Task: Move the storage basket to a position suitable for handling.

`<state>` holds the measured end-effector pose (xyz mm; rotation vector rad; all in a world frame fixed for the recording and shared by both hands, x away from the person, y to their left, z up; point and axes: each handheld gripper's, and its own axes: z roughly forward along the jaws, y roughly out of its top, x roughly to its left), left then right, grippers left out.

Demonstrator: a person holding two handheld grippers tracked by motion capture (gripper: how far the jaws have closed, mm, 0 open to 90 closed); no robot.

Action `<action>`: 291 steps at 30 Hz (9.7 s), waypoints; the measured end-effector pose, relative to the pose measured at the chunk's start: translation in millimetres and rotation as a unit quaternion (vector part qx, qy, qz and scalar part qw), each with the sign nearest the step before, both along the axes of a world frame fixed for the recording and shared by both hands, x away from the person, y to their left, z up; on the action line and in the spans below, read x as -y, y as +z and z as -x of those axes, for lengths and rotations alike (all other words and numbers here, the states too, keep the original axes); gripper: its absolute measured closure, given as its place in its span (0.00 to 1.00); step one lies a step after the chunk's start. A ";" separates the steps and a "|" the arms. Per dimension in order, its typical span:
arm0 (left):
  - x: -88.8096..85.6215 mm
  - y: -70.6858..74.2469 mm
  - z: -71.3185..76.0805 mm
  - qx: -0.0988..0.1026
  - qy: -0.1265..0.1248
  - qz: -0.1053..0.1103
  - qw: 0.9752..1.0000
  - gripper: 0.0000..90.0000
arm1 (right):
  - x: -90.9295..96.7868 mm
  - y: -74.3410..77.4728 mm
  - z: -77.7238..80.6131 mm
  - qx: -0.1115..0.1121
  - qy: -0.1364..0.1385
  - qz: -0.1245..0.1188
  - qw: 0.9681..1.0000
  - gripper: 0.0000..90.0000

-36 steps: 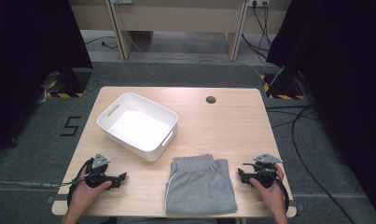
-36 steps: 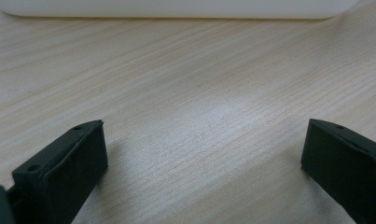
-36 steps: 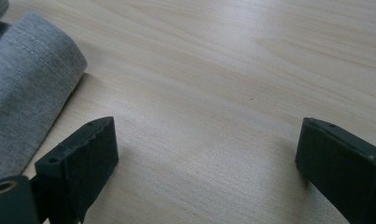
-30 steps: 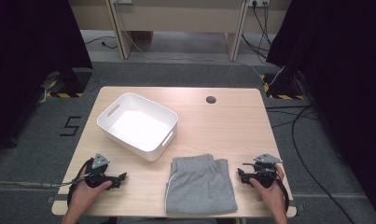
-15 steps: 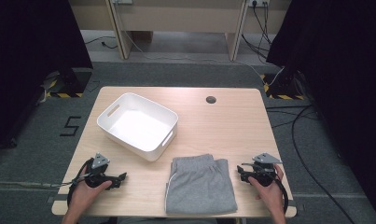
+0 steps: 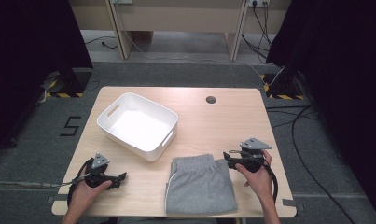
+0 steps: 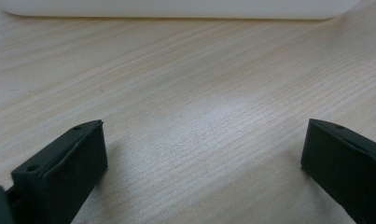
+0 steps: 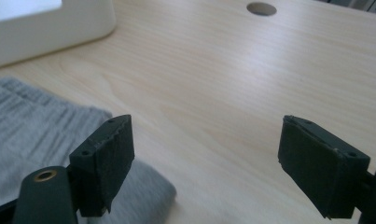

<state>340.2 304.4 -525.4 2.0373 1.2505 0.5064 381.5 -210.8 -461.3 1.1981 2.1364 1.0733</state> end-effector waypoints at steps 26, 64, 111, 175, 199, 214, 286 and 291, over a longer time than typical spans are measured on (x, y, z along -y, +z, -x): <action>0.0 -0.1 -0.1 0.000 0.001 0.000 1.000 0.00 | -81.6 33.9 -65.4 0.000 0.061 -0.030 0.998 0.34; -0.1 0.1 0.0 0.000 0.001 -0.001 1.000 0.00 | -185.8 27.0 -125.7 -0.034 0.098 -0.009 0.995 0.57; 0.0 0.0 -0.1 0.000 0.002 0.000 1.000 0.00 | -161.3 16.4 -103.1 -0.071 0.060 -0.034 0.995 0.39; 0.0 0.0 -0.1 0.000 0.002 0.000 1.000 0.00 | -53.4 5.8 -148.2 -0.052 -0.004 -0.028 0.998 0.58; 0.1 -0.1 -0.1 0.001 0.003 0.000 1.000 0.00 | -27.7 6.6 -139.1 -0.044 -0.021 -0.015 0.999 0.54; 0.1 -0.1 -0.1 0.001 0.003 0.000 1.000 0.00 | -9.5 23.7 -117.8 -0.012 -0.032 -0.039 0.999 0.44; 0.1 -0.1 -0.1 0.000 0.006 0.001 1.000 0.00 | 10.1 -3.0 8.6 -0.004 0.025 -0.035 0.999 0.36; 0.0 -0.1 -0.2 0.001 0.005 0.001 1.000 0.00 | 7.5 -8.7 12.6 -0.014 0.031 -0.036 0.999 0.35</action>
